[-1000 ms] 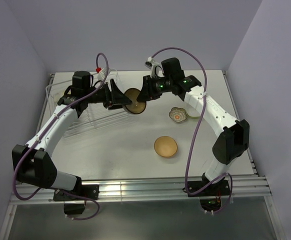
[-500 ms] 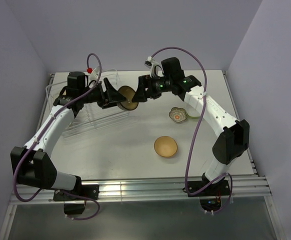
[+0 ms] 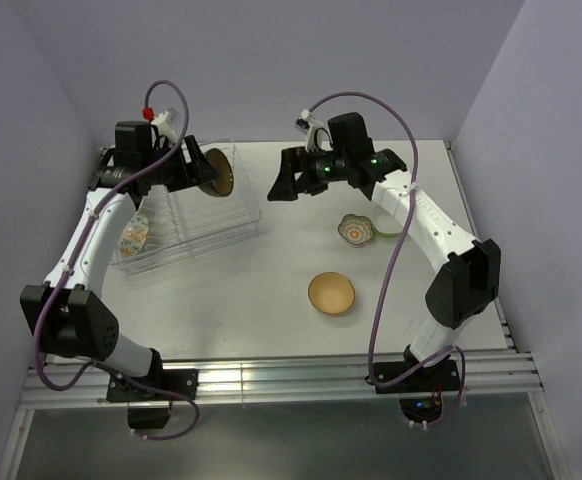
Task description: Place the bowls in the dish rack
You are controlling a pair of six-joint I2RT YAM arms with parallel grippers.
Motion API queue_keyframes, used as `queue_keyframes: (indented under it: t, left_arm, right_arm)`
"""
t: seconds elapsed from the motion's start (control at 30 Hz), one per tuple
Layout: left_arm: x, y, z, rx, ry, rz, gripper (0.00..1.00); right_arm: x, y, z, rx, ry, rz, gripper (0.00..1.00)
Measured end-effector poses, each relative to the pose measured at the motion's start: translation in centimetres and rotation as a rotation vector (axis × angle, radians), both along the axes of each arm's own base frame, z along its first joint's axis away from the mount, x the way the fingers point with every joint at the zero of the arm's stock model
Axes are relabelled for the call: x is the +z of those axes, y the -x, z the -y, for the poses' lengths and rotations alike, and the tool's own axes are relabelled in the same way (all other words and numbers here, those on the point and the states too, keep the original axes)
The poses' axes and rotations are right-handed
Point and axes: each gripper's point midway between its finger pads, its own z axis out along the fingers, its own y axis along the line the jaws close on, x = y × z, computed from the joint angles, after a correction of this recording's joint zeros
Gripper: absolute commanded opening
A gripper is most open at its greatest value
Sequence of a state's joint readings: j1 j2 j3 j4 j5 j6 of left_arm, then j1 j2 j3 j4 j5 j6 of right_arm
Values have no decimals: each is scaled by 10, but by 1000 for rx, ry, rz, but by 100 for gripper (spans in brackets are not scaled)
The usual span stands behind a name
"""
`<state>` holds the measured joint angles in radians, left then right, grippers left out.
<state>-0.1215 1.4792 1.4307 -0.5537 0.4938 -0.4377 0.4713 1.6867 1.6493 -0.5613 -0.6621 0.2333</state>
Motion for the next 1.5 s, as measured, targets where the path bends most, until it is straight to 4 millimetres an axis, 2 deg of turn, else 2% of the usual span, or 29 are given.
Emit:
queue_keyframes:
  t: [0.1, 0.2, 0.4, 0.57, 1.1, 1.5]
  left_arm:
    - [0, -20, -18, 43, -129, 60, 0]
    - [-9, -32, -37, 80, -256, 80, 0]
    - [-48, -48, -70, 128, -469, 32, 0]
    - [-74, -56, -85, 126, -606, -10, 0]
    - [-124, -88, -90, 44, -1011, -13, 0]
    - [-137, -108, -100, 52, -1145, -24, 0]
  right_arm:
    - [0, -4, 4, -14, 4, 6, 100]
    - [0, -4, 5, -15, 6, 9, 100]
    - [0, -6, 6, -22, 11, 12, 100]
    - [-1, -6, 7, -24, 18, 16, 100]
    - [-6, -8, 12, -36, 37, 14, 100]
    - [-12, -10, 23, -59, 52, 2, 100]
